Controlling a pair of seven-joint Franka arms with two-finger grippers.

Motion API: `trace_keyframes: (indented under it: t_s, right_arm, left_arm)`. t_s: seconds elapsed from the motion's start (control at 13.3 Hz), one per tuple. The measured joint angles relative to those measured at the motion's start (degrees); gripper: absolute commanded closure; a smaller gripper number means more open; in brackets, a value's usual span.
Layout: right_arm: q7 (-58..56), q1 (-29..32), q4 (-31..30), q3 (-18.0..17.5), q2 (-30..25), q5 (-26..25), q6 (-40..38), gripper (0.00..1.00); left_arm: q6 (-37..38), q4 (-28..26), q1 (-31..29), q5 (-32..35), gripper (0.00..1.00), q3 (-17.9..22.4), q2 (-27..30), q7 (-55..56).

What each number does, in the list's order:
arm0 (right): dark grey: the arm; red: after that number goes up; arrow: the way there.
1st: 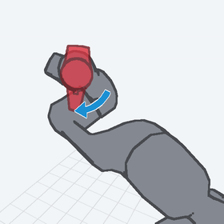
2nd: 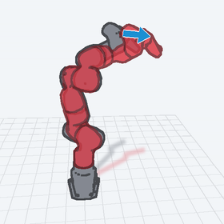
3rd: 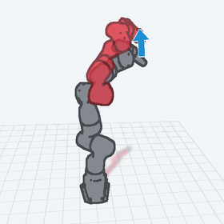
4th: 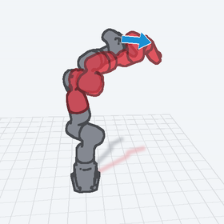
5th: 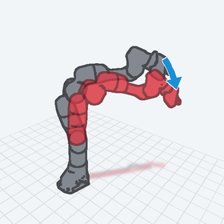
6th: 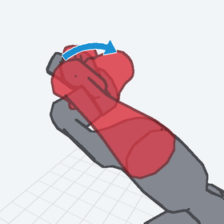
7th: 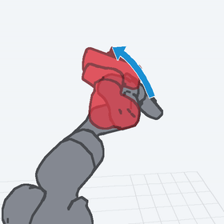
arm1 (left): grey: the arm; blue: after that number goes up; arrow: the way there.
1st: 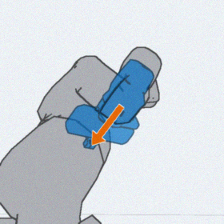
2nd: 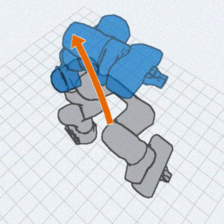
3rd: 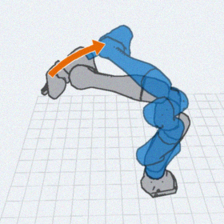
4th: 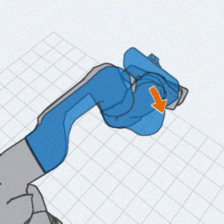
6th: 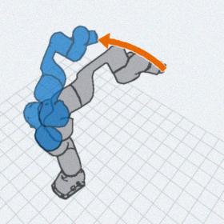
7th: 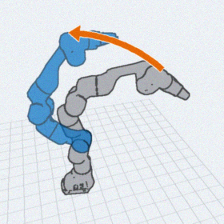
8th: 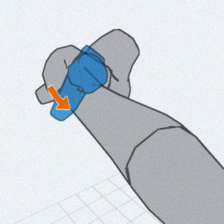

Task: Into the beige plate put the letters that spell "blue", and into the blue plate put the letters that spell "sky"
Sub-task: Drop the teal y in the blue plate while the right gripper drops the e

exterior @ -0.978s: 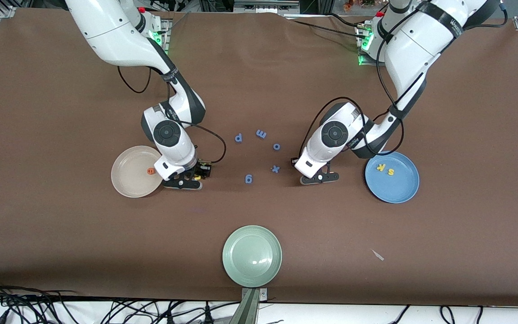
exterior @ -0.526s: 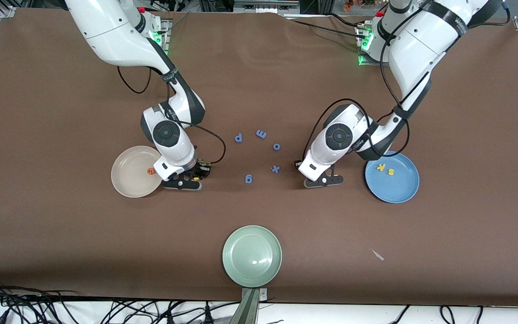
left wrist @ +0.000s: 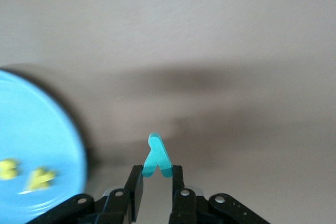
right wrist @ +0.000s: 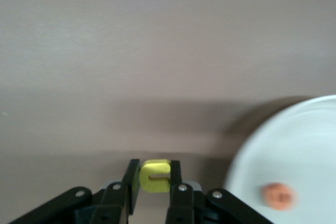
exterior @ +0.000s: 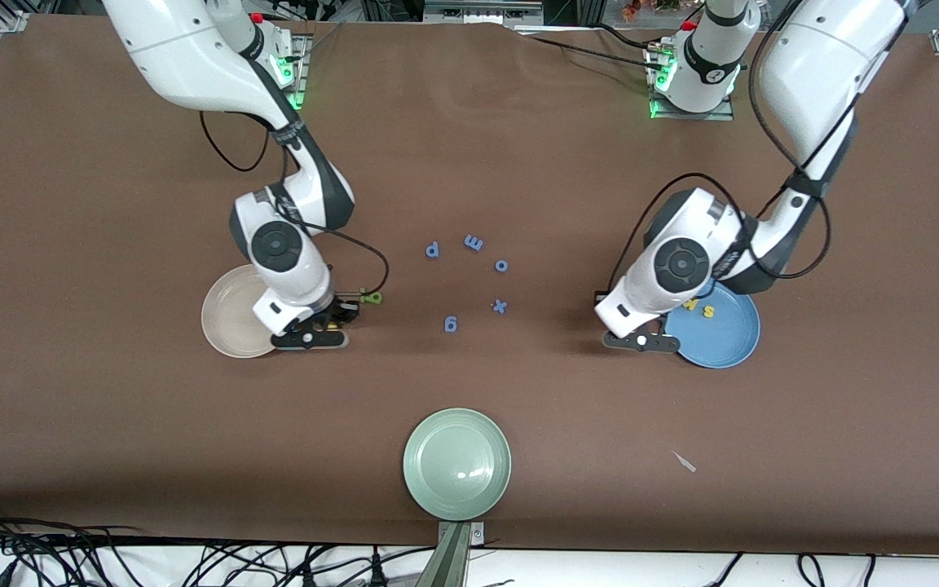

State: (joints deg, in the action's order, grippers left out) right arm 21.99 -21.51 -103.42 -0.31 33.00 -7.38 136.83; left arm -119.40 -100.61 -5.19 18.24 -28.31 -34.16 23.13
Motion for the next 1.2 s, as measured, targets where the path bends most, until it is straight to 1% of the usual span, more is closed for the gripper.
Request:
trace_keyframes:
  t_s: [0.15,0.23,0.3,0.38,0.45,0.53,0.6,0.68,0.9,1.05,1.2]
  right_arm:
    - [-6.81,2.6,-1.78,0.9,-3.42,0.0,-2.33,0.74]
    - [-9.66,3.67,-3.5,1.64,-4.87,0.0,-2.64,0.7]
    - [-11.68,4.6,-5.67,2.3,-6.11,0.0,-2.54,0.59]
    - [-12.66,5.28,-7.91,2.69,-7.11,0.0,-2.15,0.53]
    - [-13.13,5.63,-9.92,2.91,-7.74,0.01,-1.3,0.47]
    - [-13.14,5.68,-11.56,2.98,-8.11,0.0,-0.15,0.45]
    - [-13.0,5.58,-12.64,2.94,-8.23,0.0,0.83,0.39]
    - [-12.72,5.5,-13.18,2.87,-8.23,0.01,1.4,0.37]
    - [-9.99,5.41,-13.24,2.52,-8.27,0.03,2.09,0.37]
    - [-5.19,5.21,-11.88,1.05,-8.07,0.03,2.24,0.37]
    - [0.96,3.61,-9.54,-0.38,-6.91,0.03,2.2,0.37]
  left_arm:
    - [2.98,-0.37,-2.83,0.04,0.84,0.12,1.48,-6.8]
    - [3.41,-0.88,-4.95,0.05,0.83,0.17,1.92,-10.53]
    - [3.48,-1.48,-7.29,0.05,0.83,0.23,2.1,-14.1]
    - [3.47,-2.09,-9.56,0.05,0.76,0.28,2.07,-17.08]
    - [3.4,-2.89,-11.41,0.05,0.57,0.29,2.02,-19.22]
    - [3.24,-3.6,-12.43,0.05,0.06,0.29,1.89,-20.32]
    - [3.01,-4.08,-12.59,0.05,0.0,0.26,1.78,-20.56]
    - [2.86,-4.23,-12.29,0.05,0.0,0.05,1.7,-20.57]
    - [2.75,-4.13,-11.21,0.05,0.0,-0.46,1.7,-20.56]
    - [2.75,-4.06,-11.11,0.05,0.0,-0.45,1.7,-20.54]
    - [2.69,-3.86,-11.15,0.02,0.0,-0.75,1.7,-20.36]
